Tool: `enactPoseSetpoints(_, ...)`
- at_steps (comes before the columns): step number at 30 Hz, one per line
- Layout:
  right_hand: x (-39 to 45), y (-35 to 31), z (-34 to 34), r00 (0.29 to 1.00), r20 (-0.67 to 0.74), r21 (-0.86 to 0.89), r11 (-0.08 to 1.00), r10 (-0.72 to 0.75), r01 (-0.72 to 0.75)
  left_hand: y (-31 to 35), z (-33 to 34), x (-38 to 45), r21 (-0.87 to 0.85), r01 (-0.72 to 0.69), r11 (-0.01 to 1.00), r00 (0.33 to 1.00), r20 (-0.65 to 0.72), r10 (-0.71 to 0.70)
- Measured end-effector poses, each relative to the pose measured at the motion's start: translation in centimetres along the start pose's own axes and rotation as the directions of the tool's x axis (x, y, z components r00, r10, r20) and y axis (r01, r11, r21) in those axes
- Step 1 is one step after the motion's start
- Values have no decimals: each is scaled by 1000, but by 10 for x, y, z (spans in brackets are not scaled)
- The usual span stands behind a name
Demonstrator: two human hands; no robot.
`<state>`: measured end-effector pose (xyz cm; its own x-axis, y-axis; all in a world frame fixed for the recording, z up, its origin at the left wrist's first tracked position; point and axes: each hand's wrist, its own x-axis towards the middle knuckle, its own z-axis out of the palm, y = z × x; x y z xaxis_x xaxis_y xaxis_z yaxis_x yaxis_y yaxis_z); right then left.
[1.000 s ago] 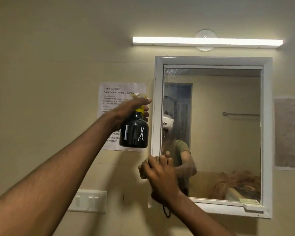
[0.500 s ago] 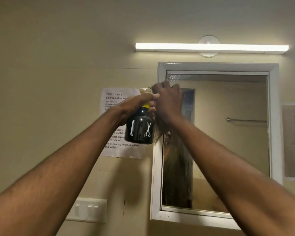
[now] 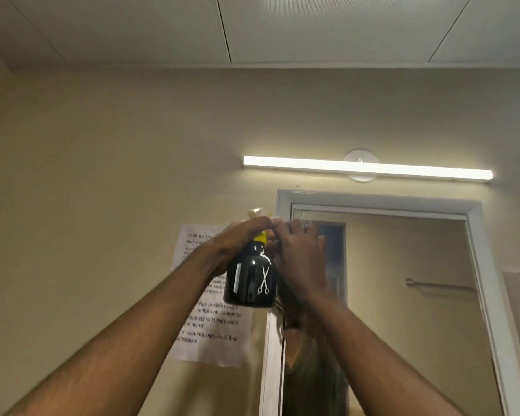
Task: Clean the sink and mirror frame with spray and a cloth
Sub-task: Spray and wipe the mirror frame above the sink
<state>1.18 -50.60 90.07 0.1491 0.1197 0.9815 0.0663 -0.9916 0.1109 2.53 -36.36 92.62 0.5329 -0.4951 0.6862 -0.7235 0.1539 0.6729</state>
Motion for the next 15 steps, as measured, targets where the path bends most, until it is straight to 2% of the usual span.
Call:
enactPoseSetpoints(3,1,0,2,1000,-18,-31,1000,4,-5,2,-1,1,-57,-47,997,998,-43,45)
enactPoseSetpoints(7,6,0,0,1000,-23,-30,999,-12,11,10,-2,5,7,-78,997,997,20,77)
enactPoseSetpoints(9,16,0,-5,1000,10,-41,999,-6,6,19,-4,10,-18,-71,997,997,30,72)
enactPoseSetpoints(12,41,-2,-15,1000,27,-71,998,2,0,32,-8,21,-61,-58,996,998,-3,57)
enactPoseSetpoints(15,61,-4,-21,998,57,-111,994,29,-23,41,-10,31,-4,-56,998,997,-59,55)
